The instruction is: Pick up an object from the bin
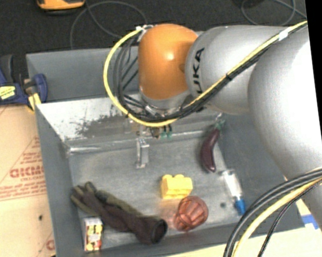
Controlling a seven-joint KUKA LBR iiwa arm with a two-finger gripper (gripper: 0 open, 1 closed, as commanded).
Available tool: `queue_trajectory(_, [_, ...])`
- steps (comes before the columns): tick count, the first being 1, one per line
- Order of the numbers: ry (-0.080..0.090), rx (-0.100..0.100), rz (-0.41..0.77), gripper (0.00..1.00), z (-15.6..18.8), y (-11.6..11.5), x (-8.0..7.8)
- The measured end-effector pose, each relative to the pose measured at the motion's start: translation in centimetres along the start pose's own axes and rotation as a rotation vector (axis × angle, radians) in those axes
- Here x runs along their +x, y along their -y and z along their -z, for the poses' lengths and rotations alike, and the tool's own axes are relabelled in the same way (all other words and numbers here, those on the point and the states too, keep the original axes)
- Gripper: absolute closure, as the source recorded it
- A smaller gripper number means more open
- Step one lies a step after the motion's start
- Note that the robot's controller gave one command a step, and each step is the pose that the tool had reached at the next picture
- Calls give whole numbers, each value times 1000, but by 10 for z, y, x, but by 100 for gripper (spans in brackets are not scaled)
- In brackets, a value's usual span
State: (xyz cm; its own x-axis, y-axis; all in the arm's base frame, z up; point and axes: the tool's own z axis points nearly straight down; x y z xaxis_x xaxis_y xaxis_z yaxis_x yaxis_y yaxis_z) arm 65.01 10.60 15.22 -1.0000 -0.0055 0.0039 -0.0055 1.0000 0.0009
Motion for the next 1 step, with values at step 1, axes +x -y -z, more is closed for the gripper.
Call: queue_trajectory(1, [7, -1, -2, 0, 5, 0, -1])
